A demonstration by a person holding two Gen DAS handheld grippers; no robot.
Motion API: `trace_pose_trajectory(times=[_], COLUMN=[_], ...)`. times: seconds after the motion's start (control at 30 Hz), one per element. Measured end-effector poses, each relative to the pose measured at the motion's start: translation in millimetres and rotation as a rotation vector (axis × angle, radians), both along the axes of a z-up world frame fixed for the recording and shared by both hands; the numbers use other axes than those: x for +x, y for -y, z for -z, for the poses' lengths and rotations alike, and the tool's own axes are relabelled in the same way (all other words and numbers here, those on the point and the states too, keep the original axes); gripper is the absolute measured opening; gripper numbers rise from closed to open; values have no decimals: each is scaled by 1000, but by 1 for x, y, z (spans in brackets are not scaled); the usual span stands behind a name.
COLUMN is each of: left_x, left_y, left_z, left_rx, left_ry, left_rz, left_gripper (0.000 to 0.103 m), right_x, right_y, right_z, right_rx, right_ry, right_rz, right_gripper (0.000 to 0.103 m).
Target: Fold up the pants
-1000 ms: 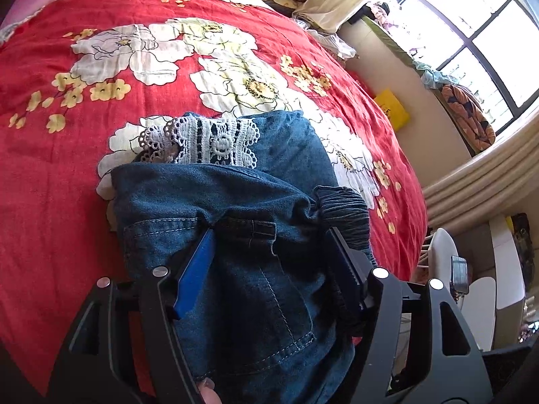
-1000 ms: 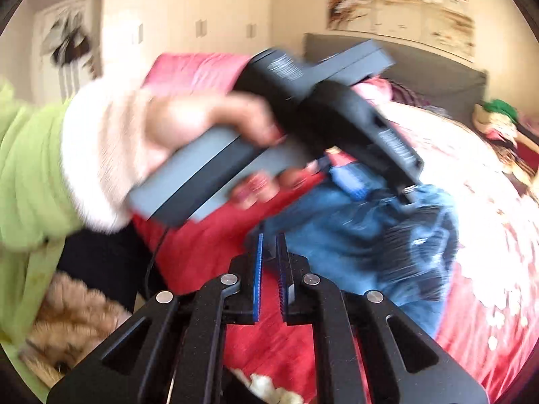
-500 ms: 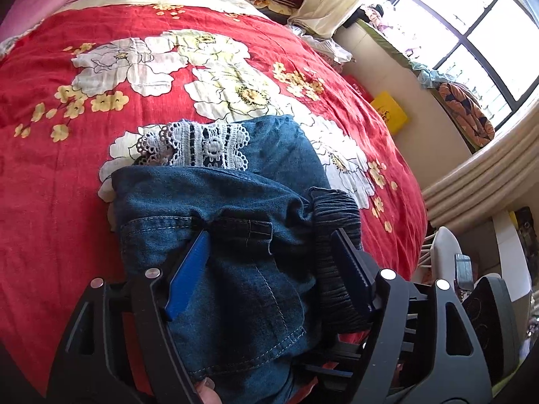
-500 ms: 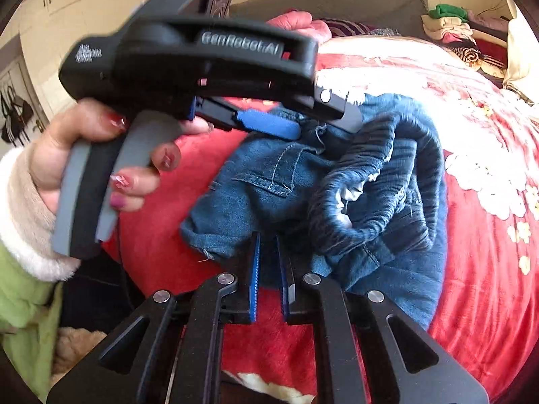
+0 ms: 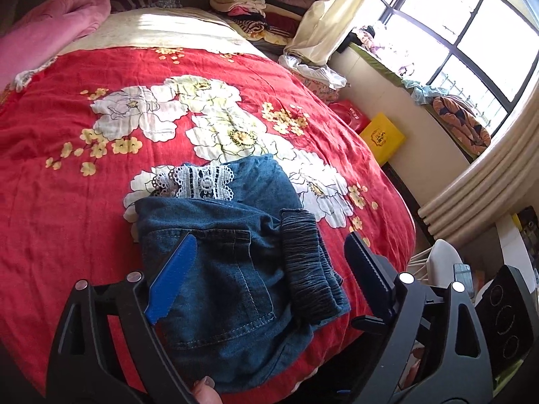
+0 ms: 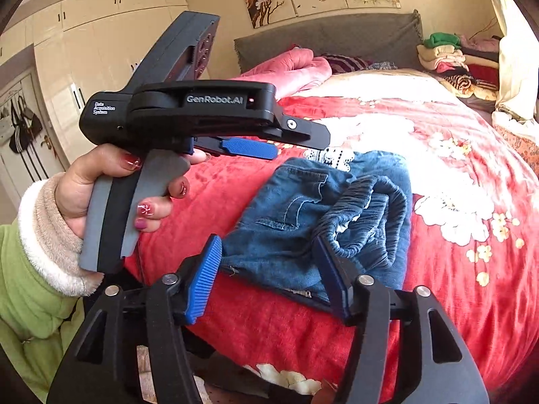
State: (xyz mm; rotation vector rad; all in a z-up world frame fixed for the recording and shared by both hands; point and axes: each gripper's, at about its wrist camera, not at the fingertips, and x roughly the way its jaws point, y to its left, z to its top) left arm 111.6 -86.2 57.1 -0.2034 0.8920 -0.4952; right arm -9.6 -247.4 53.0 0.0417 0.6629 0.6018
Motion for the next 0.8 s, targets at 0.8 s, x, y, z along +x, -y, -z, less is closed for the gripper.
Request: trace_pose_trajectory(times=[0.8], left_x=[-39], left_y=[-16], left_z=[-37], left_rx=[73], left_ry=[127], left_rz=[-95], left_gripper=[93], right_x=[-19], right_y=[28], right_z=[-27], right_rx=[15], right_ry=[103], right_rz=[153], right_gripper=[84])
